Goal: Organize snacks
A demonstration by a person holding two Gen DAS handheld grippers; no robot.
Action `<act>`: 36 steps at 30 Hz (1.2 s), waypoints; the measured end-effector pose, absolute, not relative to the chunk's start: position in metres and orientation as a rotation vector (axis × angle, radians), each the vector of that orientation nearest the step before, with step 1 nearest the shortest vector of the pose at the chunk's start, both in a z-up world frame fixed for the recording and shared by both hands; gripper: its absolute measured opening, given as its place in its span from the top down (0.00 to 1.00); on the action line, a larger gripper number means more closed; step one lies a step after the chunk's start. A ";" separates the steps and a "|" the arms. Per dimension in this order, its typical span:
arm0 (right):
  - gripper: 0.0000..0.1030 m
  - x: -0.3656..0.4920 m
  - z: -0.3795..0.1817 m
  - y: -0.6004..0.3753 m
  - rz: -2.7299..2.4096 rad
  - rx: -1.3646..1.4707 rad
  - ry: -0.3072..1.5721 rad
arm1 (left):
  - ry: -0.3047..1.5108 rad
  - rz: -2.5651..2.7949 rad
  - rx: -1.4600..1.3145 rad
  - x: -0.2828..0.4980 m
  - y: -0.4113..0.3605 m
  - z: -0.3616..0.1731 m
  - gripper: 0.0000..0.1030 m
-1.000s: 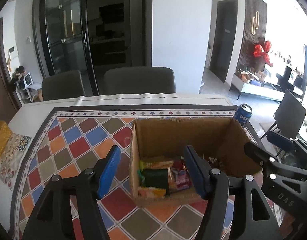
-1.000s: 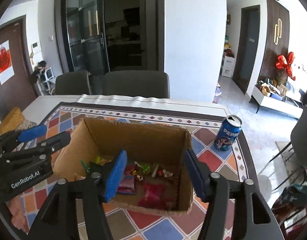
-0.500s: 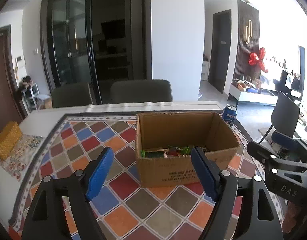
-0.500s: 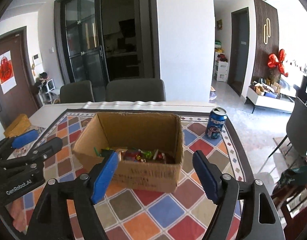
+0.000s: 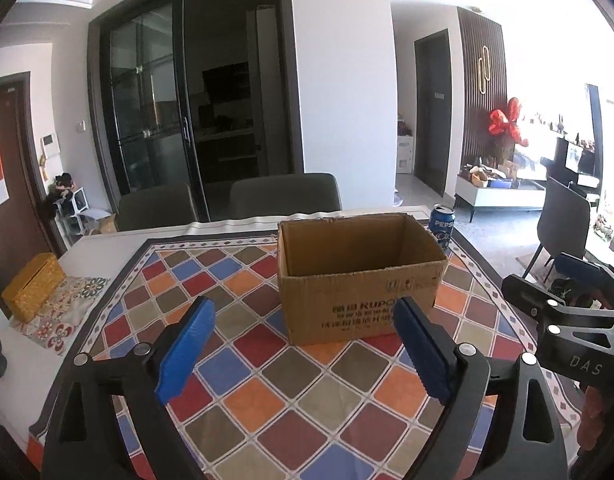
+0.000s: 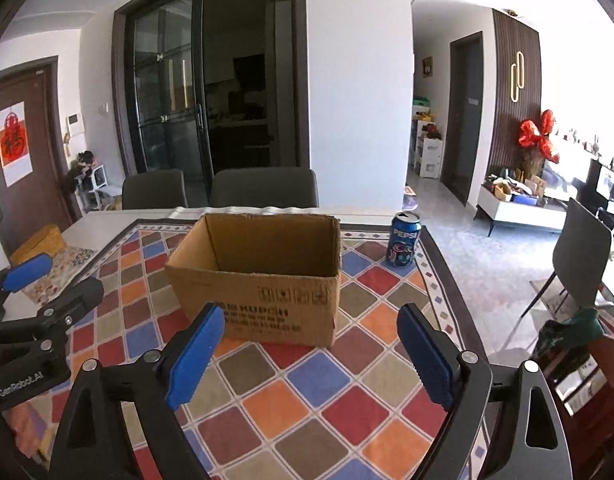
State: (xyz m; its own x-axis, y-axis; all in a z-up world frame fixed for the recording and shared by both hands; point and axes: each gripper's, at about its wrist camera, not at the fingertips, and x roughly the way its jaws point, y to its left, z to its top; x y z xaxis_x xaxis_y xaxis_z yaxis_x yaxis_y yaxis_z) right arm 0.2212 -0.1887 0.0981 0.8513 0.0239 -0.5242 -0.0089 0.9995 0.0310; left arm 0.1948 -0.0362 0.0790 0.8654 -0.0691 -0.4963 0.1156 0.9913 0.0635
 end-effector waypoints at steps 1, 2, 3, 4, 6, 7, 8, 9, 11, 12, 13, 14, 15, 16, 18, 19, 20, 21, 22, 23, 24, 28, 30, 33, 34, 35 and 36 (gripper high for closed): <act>0.13 0.216 0.098 -0.188 0.016 0.029 0.550 | 0.511 -0.097 0.091 0.189 -0.035 0.080 0.09; 0.13 0.212 0.098 -0.188 0.015 0.030 0.549 | 0.507 -0.095 0.092 0.185 -0.035 0.080 0.09; 0.12 0.208 0.099 -0.188 0.013 0.032 0.547 | 0.504 -0.092 0.094 0.181 -0.035 0.080 0.08; 0.12 0.204 0.098 -0.188 0.011 0.033 0.546 | 0.501 -0.090 0.096 0.177 -0.036 0.080 0.08; 0.12 0.198 0.099 -0.188 0.012 0.033 0.543 | 0.493 -0.087 0.101 0.169 -0.035 0.081 0.06; 0.12 0.195 0.100 -0.187 0.015 0.033 0.540 | 0.491 -0.086 0.103 0.166 -0.035 0.082 0.06; 0.12 0.192 0.101 -0.187 0.020 0.032 0.537 | 0.485 -0.084 0.103 0.162 -0.036 0.083 0.06; 0.12 0.189 0.101 -0.187 0.022 0.031 0.534 | 0.482 -0.083 0.102 0.159 -0.035 0.083 0.05; 0.12 0.183 0.102 -0.186 0.021 0.027 0.526 | 0.476 -0.086 0.103 0.152 -0.035 0.084 0.05; 0.12 0.179 0.103 -0.186 0.020 0.023 0.520 | 0.474 -0.086 0.104 0.150 -0.035 0.085 0.05; 0.12 0.176 0.103 -0.186 0.020 0.021 0.518 | 0.472 -0.087 0.104 0.148 -0.035 0.086 0.05; 0.12 0.173 0.103 -0.185 0.020 0.019 0.516 | 0.470 -0.086 0.107 0.147 -0.035 0.086 0.05; 0.12 0.170 0.103 -0.184 0.022 0.018 0.515 | 0.467 -0.086 0.110 0.145 -0.035 0.087 0.04; 0.12 0.169 0.104 -0.184 0.022 0.016 0.512 | 0.464 -0.085 0.110 0.142 -0.035 0.087 0.05; 0.11 0.164 0.103 -0.184 0.021 0.012 0.507 | 0.460 -0.086 0.110 0.139 -0.035 0.089 0.05; 0.11 0.161 0.103 -0.184 0.021 0.011 0.504 | 0.455 -0.086 0.109 0.137 -0.035 0.090 0.05; 0.11 0.160 0.104 -0.183 0.022 0.009 0.501 | 0.453 -0.085 0.108 0.136 -0.034 0.090 0.05; 0.11 0.158 0.105 -0.183 0.023 0.008 0.498 | 0.451 -0.086 0.107 0.135 -0.034 0.091 0.05; 0.11 0.157 0.105 -0.183 0.024 0.005 0.497 | 0.448 -0.086 0.107 0.133 -0.034 0.092 0.04; 0.11 0.155 0.105 -0.183 0.026 0.004 0.495 | 0.446 -0.085 0.107 0.133 -0.034 0.092 0.04; 0.11 0.154 0.106 -0.183 0.027 0.003 0.492 | 0.445 -0.084 0.107 0.132 -0.034 0.093 0.04; 0.11 0.150 0.107 -0.181 0.031 0.005 0.486 | 0.439 -0.084 0.108 0.128 -0.034 0.094 0.04; 0.11 0.149 0.108 -0.181 0.034 0.006 0.484 | 0.436 -0.084 0.109 0.126 -0.034 0.095 0.04; 0.11 0.147 0.108 -0.181 0.036 0.008 0.482 | 0.431 -0.085 0.109 0.123 -0.034 0.096 0.04; 0.11 0.147 0.108 -0.181 0.036 0.008 0.482 | 0.430 -0.085 0.110 0.123 -0.035 0.096 0.04; 0.11 0.146 0.108 -0.181 0.037 0.009 0.482 | 0.430 -0.084 0.109 0.123 -0.034 0.096 0.04; 0.11 0.146 0.108 -0.181 0.038 0.010 0.480 | 0.429 -0.084 0.110 0.123 -0.034 0.096 0.04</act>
State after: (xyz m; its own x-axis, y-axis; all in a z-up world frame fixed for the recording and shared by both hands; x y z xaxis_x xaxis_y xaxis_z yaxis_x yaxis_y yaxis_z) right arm 0.1463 -0.1808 0.1079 0.8863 0.0387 -0.4615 -0.0342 0.9993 0.0181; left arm 0.1229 -0.0344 0.0960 0.9060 -0.0579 -0.4193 0.1041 0.9906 0.0882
